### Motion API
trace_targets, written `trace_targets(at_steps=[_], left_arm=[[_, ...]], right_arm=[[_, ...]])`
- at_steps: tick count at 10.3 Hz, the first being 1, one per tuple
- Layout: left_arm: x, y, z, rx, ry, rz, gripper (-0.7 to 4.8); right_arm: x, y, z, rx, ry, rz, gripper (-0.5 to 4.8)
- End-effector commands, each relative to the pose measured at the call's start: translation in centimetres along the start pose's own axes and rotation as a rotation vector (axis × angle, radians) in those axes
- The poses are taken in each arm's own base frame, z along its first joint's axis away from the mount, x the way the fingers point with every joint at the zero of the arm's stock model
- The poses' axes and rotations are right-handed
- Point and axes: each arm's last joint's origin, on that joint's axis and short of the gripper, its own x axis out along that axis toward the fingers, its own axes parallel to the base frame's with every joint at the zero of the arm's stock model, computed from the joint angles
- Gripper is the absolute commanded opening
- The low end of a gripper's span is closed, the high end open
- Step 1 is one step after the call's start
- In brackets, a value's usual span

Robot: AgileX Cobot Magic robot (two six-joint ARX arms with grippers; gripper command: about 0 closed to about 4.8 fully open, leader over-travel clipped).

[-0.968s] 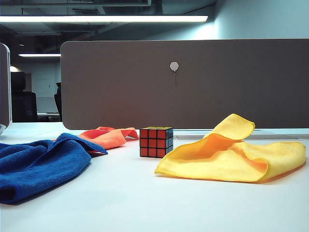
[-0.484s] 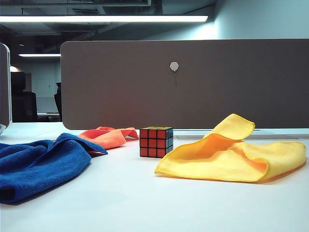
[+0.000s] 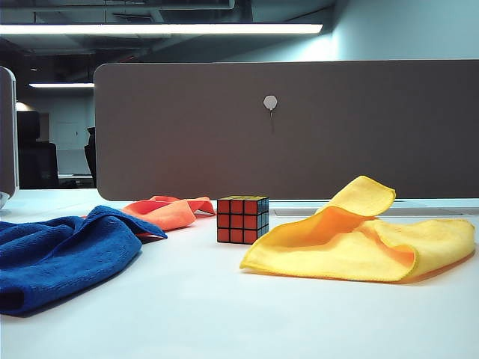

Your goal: Pick up a rag that is the same color as the top surface of the Rubik's Cube and cover the cube with it.

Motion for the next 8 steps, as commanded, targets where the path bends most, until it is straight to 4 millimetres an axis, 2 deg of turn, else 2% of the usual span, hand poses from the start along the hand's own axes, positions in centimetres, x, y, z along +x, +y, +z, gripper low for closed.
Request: trace_targets(at_steps=[1, 3, 4, 6, 7, 8], left_arm=[[-1.2, -0.5, 5.1, -0.02, 0.058, 0.001, -0.05], [-1.4, -0.6, 8.4, -0.034, 0.097, -0.004, -0.05], [-0.3, -0.4, 11.0, -0.055, 0.151, -0.049, -0.05], [1.4, 0.0, 12.8, -0.072, 0.192, -0.079, -0.05], [3.9, 0.6, 13.5, -0.105, 0.256, -0.149, -0.05], [4.2, 0.6, 13.5, -0.111, 0.267, -0.162, -0.05]], right_arm=[[-0.8, -0.1, 5.7, 0.011, 0.127, 0.107, -0.01], [0.0, -0.2, 9.3, 0.023, 0.178, 0.186, -0.01], [0.8, -0.4, 11.7, 0.035, 0.23, 0.218, -0.01], [1.8, -0.6, 13.3, 0.041, 0.296, 0.225, -0.01], [3.5, -0.7, 13.8, 0.003, 0.392, 0.261, -0.01], [3.8, -0.7, 13.7, 0.008, 0.414, 0.264, -0.01]])
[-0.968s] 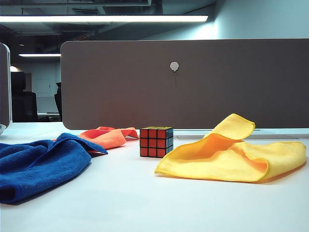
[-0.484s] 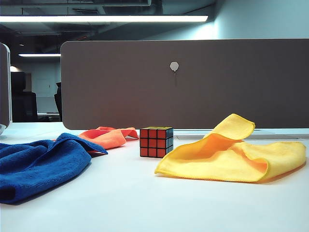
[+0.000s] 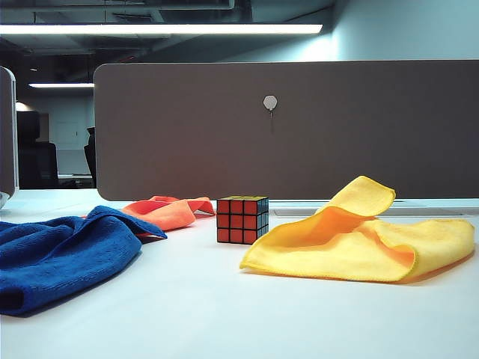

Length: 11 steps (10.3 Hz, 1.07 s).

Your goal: Pick up a rag that is the same color as the top surface of the Rubik's Cube and cover the cube with it.

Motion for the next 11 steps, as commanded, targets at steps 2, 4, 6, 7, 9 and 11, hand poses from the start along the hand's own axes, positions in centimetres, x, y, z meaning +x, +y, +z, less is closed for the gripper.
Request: trace_targets(at_steps=[2, 4, 6, 7, 9, 11], left_arm=[[2.0, 0.5, -0.1, -0.019, 0.064, -0.076, -0.05], [4.7, -1.3, -0.3, 0.031, 0.089, -0.185, -0.05], [8.3, -3.5, -1.2, 0.052, 0.14, -0.261, -0.05], [10.3, -3.8, -1.6, 0.057, 0.129, -0.278, -0.05], [11.4, -3.7, -1.9, 0.059, 0.131, -0.245, -0.05], [12.5, -3.5, -2.4, 0.06, 0.14, -0.212, -0.05]], right_arm=[[2.1, -0.5, 0.1, 0.021, 0.088, 0.078, -0.01], [5.9, -0.6, 0.0, 0.036, 0.157, 0.178, -0.01], [10.0, 0.2, -0.5, 0.014, 0.252, 0.208, -0.01], [12.4, -0.2, 0.0, -0.004, 0.176, 0.2, -0.01], [14.0, -0.5, -0.1, -0.008, 0.166, 0.186, -0.01], [17.5, -1.1, -1.9, -0.003, 0.283, 0.092, -0.01]])
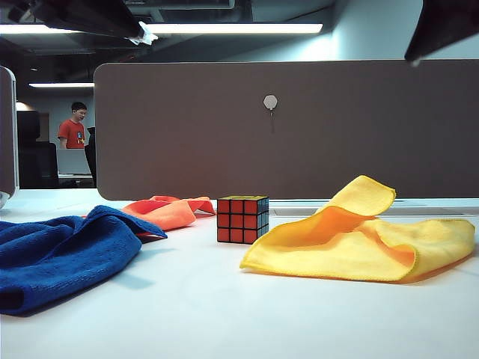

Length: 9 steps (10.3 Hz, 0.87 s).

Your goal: Pick up a rag that is the same color as the top surface of the Rubik's Cube and cover the cube with it.

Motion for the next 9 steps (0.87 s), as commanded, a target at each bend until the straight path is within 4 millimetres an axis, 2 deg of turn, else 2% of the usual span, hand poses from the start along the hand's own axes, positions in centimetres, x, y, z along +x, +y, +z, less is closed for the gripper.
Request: trace_targets(at_steps=[1, 2, 3, 4, 5, 6, 9], left_arm=[[0.0, 0.0, 0.3, 0.009, -0.019, 0.0, -0.05], [0.0, 0.0, 0.3, 0.009, -0.018, 0.0, -0.05], [0.0, 0.0, 0.3, 0.009, -0.018, -0.001, -0.05], [0.0, 0.0, 0.3, 0.009, -0.017, -0.001, -0.05], [0.0, 0.0, 0.3, 0.009, -0.017, -0.001, -0.05], [0.0, 0.0, 0.3, 0.009, -0.018, 0.0, -0.05], [0.0, 0.0, 0.3, 0.009, -0.018, 0.0, -0.05]], right_arm=[[2.5, -0.8, -0.3, 0.005, 0.047, -0.063, 0.0], [3.4, -1.1, -0.7, 0.013, 0.073, -0.06, 0.38], [4.8, -1.4, -1.3, 0.023, 0.118, -0.051, 1.7], [7.4, -1.8, -2.7, 0.045, 0.207, -0.034, 2.04], [8.5, -1.9, -3.4, 0.084, 0.245, -0.026, 2.23], [10.2, -2.0, -4.7, 0.156, 0.313, 0.027, 3.34], [11.6, -2.2, -7.2, 0.191, 0.506, -0.02, 3.34]])
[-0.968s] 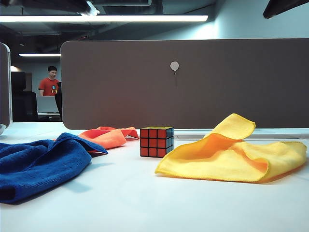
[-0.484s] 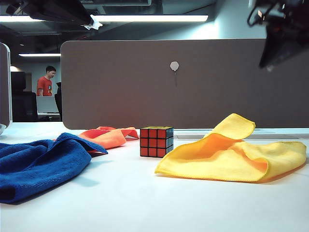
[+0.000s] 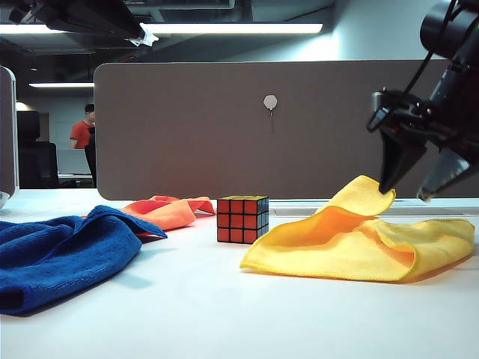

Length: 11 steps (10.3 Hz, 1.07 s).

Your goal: Pick up a rag that is the same color as the top surface of the Rubik's Cube and cover the cube with it.

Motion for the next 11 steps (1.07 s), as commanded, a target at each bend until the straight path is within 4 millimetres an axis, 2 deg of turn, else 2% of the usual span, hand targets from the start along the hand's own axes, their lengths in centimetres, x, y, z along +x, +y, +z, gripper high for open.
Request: trace_targets(at_steps=[1, 2, 3, 6, 7, 8, 10, 11], left_arm=[[-0.1, 0.0, 0.3, 0.01, -0.021, 0.0, -0.05], [-0.1, 0.0, 0.3, 0.01, -0.021, 0.0, -0.05], [-0.1, 0.0, 0.3, 0.009, -0.02, 0.0, -0.05], [-0.1, 0.0, 0.3, 0.009, -0.02, 0.0, -0.05], [-0.1, 0.0, 0.3, 0.009, -0.02, 0.0, -0.05], [-0.1, 0.0, 0.3, 0.009, -0.02, 0.0, -0.05], [-0.1, 0.0, 0.3, 0.009, -0.02, 0.0, -0.05], [-0.1, 0.0, 0.3, 0.009, -0.019, -0.001, -0.05]], right_arm=[[0.9, -0.4, -0.6, 0.016, 0.084, -0.077, 3.34], [2.3, -0.7, -1.2, 0.029, 0.15, -0.073, 3.36], [2.6, -0.7, -1.9, 0.041, 0.215, -0.069, 3.38], [2.6, -0.7, -1.9, 0.042, 0.219, -0.068, 3.38], [2.6, -0.7, -2.0, 0.044, 0.226, -0.06, 0.33], [2.6, -0.7, -2.0, 0.043, 0.226, -0.06, -0.06], [2.2, -0.3, -1.5, 0.046, 0.177, 0.047, -0.06], [1.3, 0.1, -0.8, 0.032, 0.101, 0.103, -0.06]])
